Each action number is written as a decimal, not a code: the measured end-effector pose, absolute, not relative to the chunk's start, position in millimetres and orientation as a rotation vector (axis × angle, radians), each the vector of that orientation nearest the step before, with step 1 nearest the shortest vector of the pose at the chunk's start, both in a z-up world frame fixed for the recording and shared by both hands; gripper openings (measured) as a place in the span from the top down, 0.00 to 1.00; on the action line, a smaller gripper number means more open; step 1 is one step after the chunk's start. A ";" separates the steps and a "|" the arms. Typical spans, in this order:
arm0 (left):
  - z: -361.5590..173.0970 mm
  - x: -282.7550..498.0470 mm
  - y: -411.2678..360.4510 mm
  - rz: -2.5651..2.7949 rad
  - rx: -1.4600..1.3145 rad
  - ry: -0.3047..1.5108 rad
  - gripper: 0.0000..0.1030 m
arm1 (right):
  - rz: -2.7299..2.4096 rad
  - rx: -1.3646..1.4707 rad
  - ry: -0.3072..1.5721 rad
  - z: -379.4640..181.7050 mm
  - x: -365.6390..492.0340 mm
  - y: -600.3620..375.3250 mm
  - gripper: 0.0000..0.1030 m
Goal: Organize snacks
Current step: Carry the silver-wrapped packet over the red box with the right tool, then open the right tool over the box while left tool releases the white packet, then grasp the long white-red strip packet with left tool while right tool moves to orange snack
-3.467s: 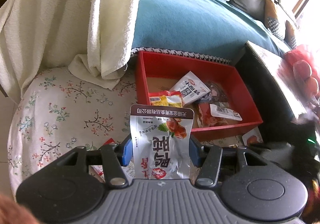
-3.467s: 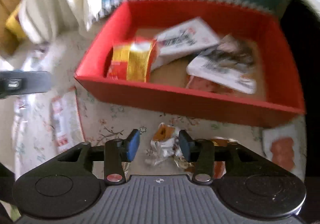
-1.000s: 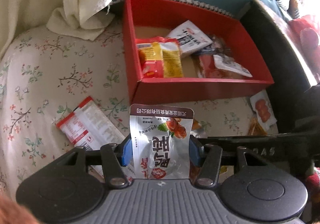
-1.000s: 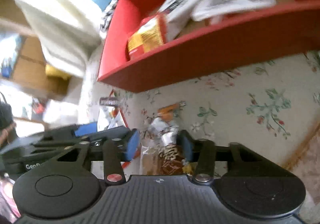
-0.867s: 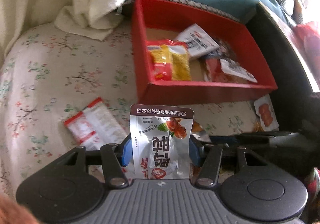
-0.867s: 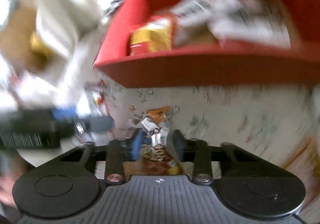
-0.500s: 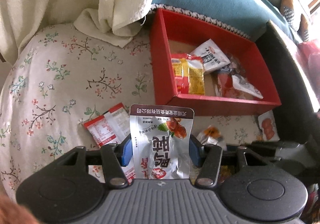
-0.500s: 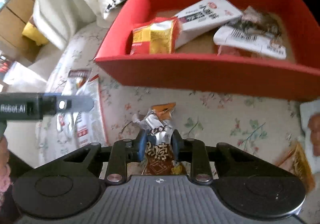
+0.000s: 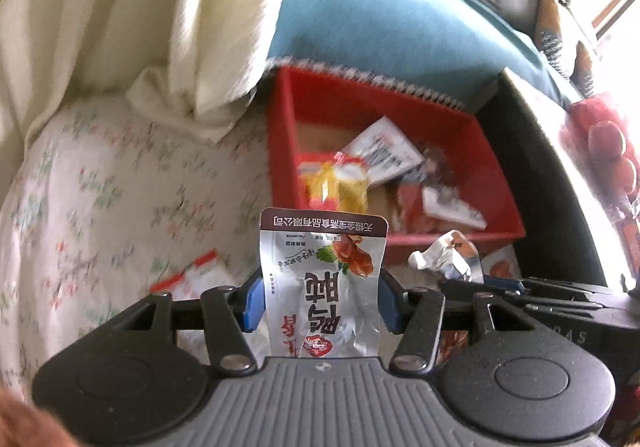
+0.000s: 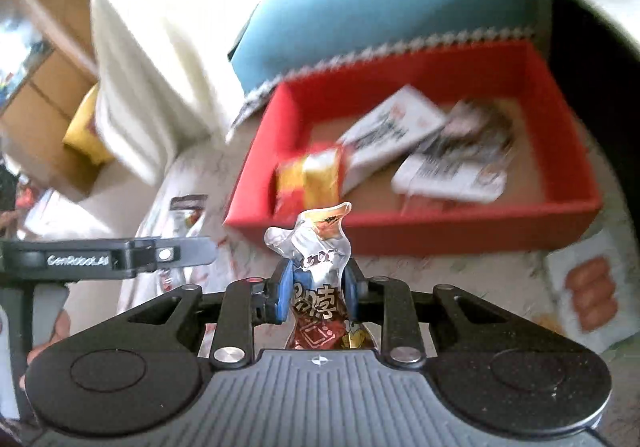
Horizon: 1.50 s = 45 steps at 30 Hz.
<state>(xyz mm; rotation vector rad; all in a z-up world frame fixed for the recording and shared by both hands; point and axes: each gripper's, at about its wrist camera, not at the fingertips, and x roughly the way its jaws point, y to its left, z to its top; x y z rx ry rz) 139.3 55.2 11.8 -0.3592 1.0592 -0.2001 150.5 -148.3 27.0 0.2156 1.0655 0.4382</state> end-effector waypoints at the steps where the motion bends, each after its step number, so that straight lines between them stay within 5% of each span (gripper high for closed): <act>1: 15.1 143.7 50.4 -0.199 -0.355 1.046 0.54 | 0.428 0.226 1.054 31.9 154.1 -153.9 0.67; 16: 7.7 217.9 0.1 -0.172 -0.239 1.002 0.54 | 0.265 0.246 0.967 28.1 237.2 -180.0 0.67; 20: 5.0 220.1 -6.4 -0.152 -0.184 0.984 0.52 | 0.235 0.228 0.953 22.7 247.9 -179.4 0.56; 22: 4.9 218.4 -8.7 -0.141 -0.151 0.976 0.48 | 0.210 0.170 0.939 24.3 246.4 -176.1 0.32; 24: 5.4 217.0 -9.6 -0.129 -0.128 0.963 0.48 | 0.194 0.146 0.933 24.7 243.4 -175.8 0.25; 31: 20.0 200.7 -10.0 -0.120 -0.084 0.906 0.44 | 0.186 0.147 0.837 47.3 218.1 -177.8 0.14; 34: 28.3 194.2 -7.8 -0.120 -0.083 0.881 0.44 | 0.203 0.153 0.703 76.4 193.8 -175.6 0.11; 36: 37.2 187.5 -7.0 -0.115 -0.074 0.850 0.44 | 0.198 0.118 0.582 99.3 171.9 -169.3 0.01; 42: 64.5 157.1 -2.9 -0.096 -0.058 0.740 0.34 | 0.214 0.092 0.306 120.4 98.2 -151.3 0.00; 45: 74.2 140.0 -6.2 -0.084 -0.021 0.690 0.29 | 0.249 0.206 0.508 102.1 120.4 -152.6 0.00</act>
